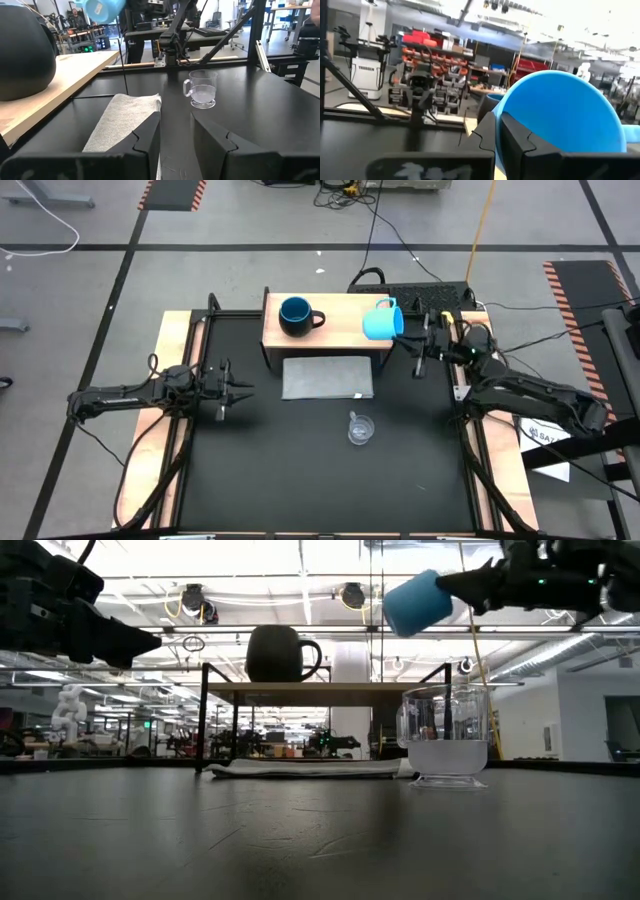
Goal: Stack small to large cups/mugs on shelf
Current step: Put the blue mug on the shelf
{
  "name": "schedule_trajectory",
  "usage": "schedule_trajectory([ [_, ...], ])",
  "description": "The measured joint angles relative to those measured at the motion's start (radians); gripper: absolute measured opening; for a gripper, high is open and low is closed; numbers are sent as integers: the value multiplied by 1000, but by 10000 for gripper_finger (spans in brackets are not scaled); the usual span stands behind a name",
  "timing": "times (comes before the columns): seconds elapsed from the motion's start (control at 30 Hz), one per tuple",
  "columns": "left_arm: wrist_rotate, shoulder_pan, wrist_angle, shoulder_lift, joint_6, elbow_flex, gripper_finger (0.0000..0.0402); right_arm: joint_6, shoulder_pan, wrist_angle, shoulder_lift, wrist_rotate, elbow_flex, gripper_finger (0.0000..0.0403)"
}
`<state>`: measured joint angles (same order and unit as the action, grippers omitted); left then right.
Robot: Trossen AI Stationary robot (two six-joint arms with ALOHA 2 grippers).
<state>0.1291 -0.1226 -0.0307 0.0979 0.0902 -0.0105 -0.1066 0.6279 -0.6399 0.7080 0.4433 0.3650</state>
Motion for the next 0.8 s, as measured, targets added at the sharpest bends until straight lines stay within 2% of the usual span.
schedule_trajectory([
  [0.13,0,0,0,0,1,0,108,43,96,23,75,79,80,0],
  [0.23,-1,0,0,0,6,0,108,59,149,119,146,158,165,0],
  [0.6,-10,0,2,0,10,0,108,7,202,397,366,221,511,0],
  [0.8,-10,0,2,0,10,0,108,-40,240,586,472,216,688,0],
])
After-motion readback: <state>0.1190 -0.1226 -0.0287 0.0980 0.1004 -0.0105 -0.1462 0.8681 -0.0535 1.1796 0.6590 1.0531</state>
